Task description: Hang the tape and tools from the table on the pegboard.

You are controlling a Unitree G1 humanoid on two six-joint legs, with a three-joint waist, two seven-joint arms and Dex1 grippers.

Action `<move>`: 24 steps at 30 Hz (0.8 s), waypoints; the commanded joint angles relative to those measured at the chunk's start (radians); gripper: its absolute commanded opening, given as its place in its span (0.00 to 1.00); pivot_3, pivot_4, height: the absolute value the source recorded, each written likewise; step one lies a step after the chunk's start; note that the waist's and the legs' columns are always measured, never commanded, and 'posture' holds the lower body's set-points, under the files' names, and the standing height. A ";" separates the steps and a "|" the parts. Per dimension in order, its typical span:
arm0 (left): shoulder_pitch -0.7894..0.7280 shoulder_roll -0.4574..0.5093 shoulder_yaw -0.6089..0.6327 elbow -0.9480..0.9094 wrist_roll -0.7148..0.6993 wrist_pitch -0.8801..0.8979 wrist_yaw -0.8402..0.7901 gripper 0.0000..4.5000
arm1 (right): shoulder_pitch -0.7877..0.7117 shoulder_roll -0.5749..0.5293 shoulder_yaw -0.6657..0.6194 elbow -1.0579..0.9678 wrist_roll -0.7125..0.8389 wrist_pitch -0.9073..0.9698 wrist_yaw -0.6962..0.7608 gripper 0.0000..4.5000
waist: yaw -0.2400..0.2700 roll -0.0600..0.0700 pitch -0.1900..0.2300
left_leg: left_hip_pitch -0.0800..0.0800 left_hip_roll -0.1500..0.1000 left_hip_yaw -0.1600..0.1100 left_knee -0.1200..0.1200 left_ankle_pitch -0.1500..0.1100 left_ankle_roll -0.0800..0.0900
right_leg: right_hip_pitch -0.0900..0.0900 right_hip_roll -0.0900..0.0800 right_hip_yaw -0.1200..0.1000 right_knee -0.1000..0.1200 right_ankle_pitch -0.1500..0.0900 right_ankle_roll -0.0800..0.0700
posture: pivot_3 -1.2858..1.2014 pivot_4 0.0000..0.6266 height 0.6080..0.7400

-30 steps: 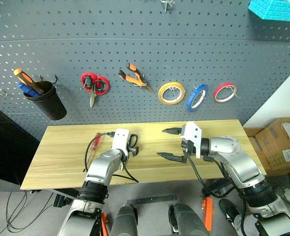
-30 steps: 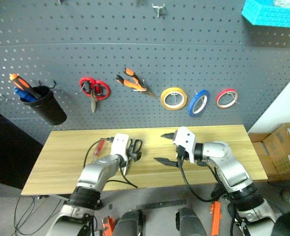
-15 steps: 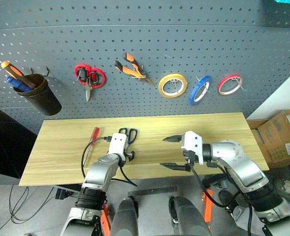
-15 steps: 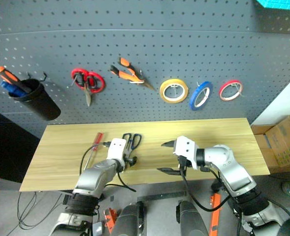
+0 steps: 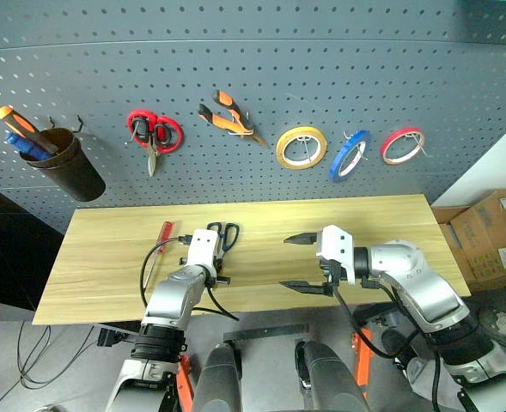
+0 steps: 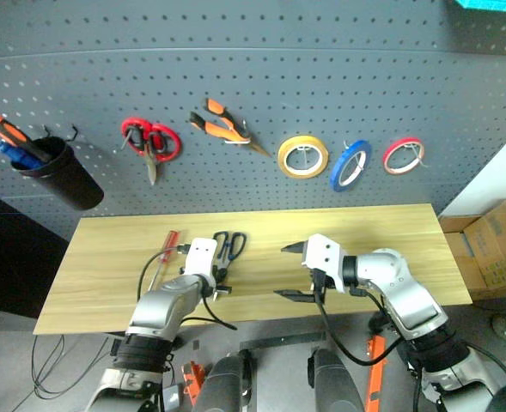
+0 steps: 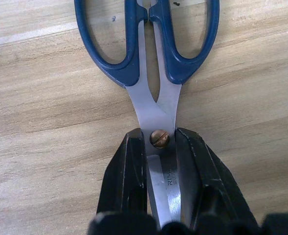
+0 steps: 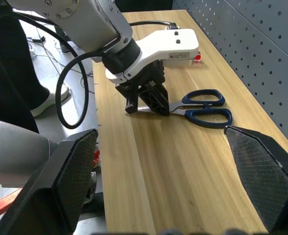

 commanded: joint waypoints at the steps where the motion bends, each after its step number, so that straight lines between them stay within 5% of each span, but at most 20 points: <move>1: 0.033 -0.015 0.013 -0.007 0.007 0.014 0.011 0.12 | -0.021 0.008 -0.024 -0.018 0.000 -0.020 -0.006 1.00 | 0.000 0.000 0.000 | 0.000 0.000 0.000 0.000 0.000 0.000 | 0.000 0.000 0.000 0.000 0.000 0.000 | 0.50 0.41 1.00; 14: 0.280 0.035 0.007 -0.530 0.051 -0.320 -0.033 0.12 | 0.033 0.181 -0.195 -0.249 0.240 0.227 -0.232 1.00 | 0.009 -0.006 -0.014 | -0.005 0.001 -0.003 -0.002 -0.003 -0.006 | -0.003 -0.001 -0.004 -0.002 0.002 0.007 | 0.55 0.23 1.00; 24: 0.400 0.014 0.004 -0.625 0.146 -0.566 0.025 0.12 | -0.016 0.282 -0.240 -0.272 0.417 0.266 -0.274 1.00 | 0.038 -0.015 -0.070 | -0.005 0.001 0.000 -0.002 -0.004 -0.006 | -0.002 -0.002 -0.004 -0.006 0.002 0.007 | 0.59 0.12 1.00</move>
